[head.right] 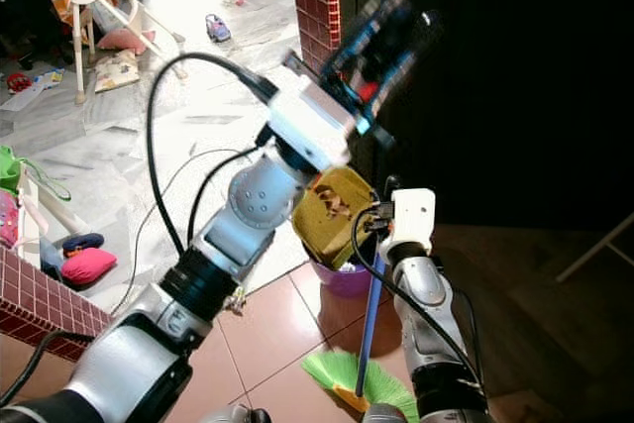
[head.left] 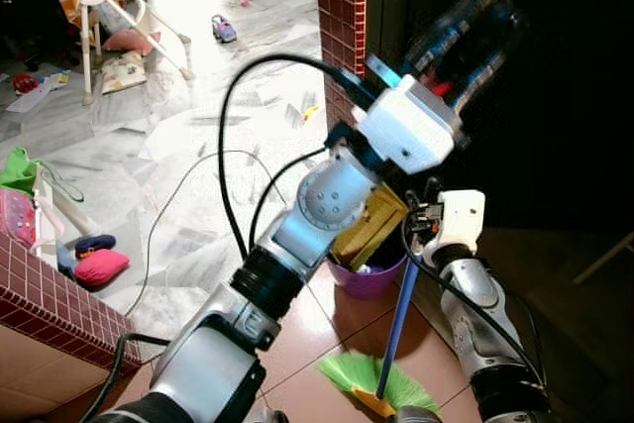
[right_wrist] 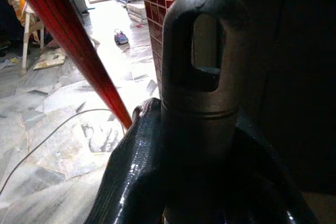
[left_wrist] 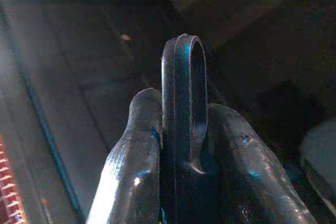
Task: Sweep floor
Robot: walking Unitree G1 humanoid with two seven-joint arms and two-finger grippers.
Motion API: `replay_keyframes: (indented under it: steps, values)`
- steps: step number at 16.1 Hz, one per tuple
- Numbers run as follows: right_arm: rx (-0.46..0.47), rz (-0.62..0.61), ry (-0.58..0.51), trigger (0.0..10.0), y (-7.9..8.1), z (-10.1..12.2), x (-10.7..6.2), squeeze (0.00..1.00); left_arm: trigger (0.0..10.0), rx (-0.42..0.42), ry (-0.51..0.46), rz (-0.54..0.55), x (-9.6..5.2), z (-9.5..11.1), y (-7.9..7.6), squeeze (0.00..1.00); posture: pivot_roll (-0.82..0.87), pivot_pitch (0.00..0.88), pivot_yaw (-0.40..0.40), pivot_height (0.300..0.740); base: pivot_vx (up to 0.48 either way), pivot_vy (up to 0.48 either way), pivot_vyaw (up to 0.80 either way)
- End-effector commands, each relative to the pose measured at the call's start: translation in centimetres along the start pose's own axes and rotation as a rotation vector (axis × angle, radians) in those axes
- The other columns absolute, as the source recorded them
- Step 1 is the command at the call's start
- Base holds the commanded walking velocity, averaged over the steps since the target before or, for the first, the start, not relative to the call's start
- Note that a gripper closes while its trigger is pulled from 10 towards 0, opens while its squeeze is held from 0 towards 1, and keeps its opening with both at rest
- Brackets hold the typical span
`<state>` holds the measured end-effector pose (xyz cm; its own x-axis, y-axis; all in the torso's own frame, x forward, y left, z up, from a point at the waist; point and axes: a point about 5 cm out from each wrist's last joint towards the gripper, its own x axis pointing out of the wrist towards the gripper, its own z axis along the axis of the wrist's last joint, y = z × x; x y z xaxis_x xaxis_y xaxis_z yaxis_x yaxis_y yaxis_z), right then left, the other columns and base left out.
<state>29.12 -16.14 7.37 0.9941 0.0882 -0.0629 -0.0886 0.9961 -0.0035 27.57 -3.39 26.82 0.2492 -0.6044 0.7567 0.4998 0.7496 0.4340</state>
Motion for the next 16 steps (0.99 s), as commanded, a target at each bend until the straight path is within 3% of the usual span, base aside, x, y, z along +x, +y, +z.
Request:
replay_keyframes:
  steps: [1,2,3,5,6,7,8,9,10,11,12,13,14,15,16]
  values:
    - [0.004,-0.008,0.117,10.0,-0.1,-2.4,-0.9,0.00,10.0,0.035,-0.031,0.015,0.2,0.5,0.6,0.00,-0.22,0.000,0.141,0.740,0.000,0.000,0.00]
    - [0.000,-0.008,0.117,10.0,-0.2,-2.4,-0.8,0.00,10.0,0.052,0.011,0.026,0.1,-0.1,1.2,0.00,-0.21,0.000,0.132,0.740,0.000,0.000,0.00]
    - [-0.002,-0.006,0.119,10.0,-0.2,-2.5,-0.8,0.00,10.0,0.057,0.013,-0.016,-0.3,-0.2,0.6,0.00,-0.21,0.000,0.131,0.740,0.000,0.000,0.00]
    - [-0.012,0.009,0.119,10.0,0.0,-2.4,-0.7,0.00,10.0,0.084,0.023,-0.009,-0.6,-0.3,1.1,0.00,-0.21,0.000,0.127,0.740,0.000,0.000,0.00]
    - [-0.013,0.008,0.118,10.0,-0.1,-2.4,-0.6,0.00,10.0,0.126,0.083,0.097,-0.6,-1.1,4.0,0.00,-0.21,0.000,0.128,0.740,0.000,0.000,0.00]
    - [-0.013,0.006,0.119,10.0,-0.2,-2.4,-0.6,0.00,10.0,0.105,0.134,0.110,-0.6,-1.8,4.7,0.00,-0.21,0.000,0.127,0.740,0.000,0.000,0.00]
    - [-0.014,0.008,0.122,10.0,-0.1,-2.5,-0.6,0.00,10.0,0.098,0.131,-0.084,-0.9,-2.1,2.7,0.00,-0.20,0.000,0.119,0.740,0.000,0.000,0.00]
    - [-0.017,0.017,0.124,10.0,0.1,-2.5,-0.6,0.00,10.0,0.128,0.114,-0.151,-1.5,-2.0,1.7,0.00,-0.21,0.000,0.123,0.740,0.000,0.000,0.00]
    - [-0.022,0.022,0.117,10.0,0.1,-2.4,-0.5,0.00,10.0,0.081,0.122,-0.038,-1.4,-1.9,2.8,0.00,-0.22,0.000,0.125,0.740,0.000,0.000,0.00]
    - [-0.022,0.012,0.114,10.0,-0.1,-2.3,-0.3,0.00,10.0,0.136,0.087,-0.028,-1.1,-1.4,3.0,0.00,-0.21,0.000,0.119,0.740,0.000,0.000,0.00]
    - [-0.022,0.009,0.114,10.0,-0.2,-2.3,-0.3,0.00,10.0,0.135,0.060,-0.017,-1.0,-1.1,3.2,0.00,-0.21,0.000,0.119,0.740,0.000,0.000,0.00]
    - [-0.025,0.011,0.115,10.0,-0.2,-2.3,-0.3,0.00,10.0,0.053,0.110,-0.069,-0.9,-1.7,2.5,0.00,-0.21,0.000,0.117,0.740,0.000,0.000,0.00]
    - [-0.029,0.017,0.118,10.0,-0.2,-2.4,-0.3,0.00,10.0,0.024,0.095,-0.226,-1.2,-1.5,0.2,0.00,-0.21,0.000,0.117,0.740,0.000,0.000,0.00]
    - [-0.034,0.022,0.117,10.0,-0.1,-2.4,-0.3,0.00,10.0,0.006,0.068,-0.277,-1.6,-1.2,-0.9,0.00,-0.21,0.000,0.120,0.740,0.000,0.000,0.00]
    - [-0.037,0.020,0.111,10.0,-0.1,-2.3,-0.2,0.00,10.0,0.024,0.066,-0.259,-1.6,-1.1,-0.7,0.00,-0.22,0.000,0.122,0.740,0.000,0.000,0.00]
